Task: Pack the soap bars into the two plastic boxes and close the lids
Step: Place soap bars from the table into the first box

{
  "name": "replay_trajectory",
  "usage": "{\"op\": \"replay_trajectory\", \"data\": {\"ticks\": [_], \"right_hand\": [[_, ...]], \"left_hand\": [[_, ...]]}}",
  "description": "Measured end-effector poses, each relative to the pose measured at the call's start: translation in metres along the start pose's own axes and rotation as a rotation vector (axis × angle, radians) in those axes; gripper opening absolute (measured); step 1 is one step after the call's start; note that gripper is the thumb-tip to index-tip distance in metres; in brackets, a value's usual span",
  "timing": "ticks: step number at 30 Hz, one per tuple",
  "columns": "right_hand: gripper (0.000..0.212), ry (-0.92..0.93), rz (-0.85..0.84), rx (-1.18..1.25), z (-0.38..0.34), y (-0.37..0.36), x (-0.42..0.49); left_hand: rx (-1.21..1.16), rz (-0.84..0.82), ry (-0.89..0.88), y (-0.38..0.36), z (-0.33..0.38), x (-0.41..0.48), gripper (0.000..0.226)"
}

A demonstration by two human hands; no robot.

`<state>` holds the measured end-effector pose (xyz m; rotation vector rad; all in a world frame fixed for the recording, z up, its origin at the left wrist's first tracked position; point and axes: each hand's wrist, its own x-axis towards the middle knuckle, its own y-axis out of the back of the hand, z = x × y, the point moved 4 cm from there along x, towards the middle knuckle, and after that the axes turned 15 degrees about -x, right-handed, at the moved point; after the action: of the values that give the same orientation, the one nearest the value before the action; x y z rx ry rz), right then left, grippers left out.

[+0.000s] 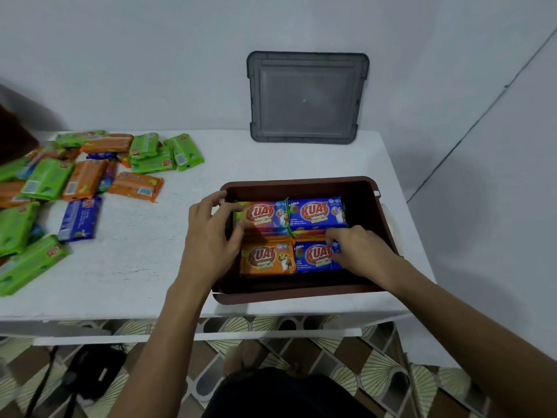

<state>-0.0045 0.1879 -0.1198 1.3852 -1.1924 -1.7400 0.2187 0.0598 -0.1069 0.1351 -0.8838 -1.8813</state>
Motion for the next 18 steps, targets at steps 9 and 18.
{"op": "replay_trajectory", "data": {"ticks": [9, 18], "right_hand": [[0.018, 0.192, 0.485, 0.114, -0.088, 0.092, 0.021], [0.032, 0.489, 0.489, 0.184, -0.266, 0.114, 0.159]], "left_hand": [[-0.202, -0.015, 0.019, 0.036, -0.049, -0.004, 0.026], [0.183, 0.241, 0.344, 0.148, -0.197, 0.006, 0.03]]}}
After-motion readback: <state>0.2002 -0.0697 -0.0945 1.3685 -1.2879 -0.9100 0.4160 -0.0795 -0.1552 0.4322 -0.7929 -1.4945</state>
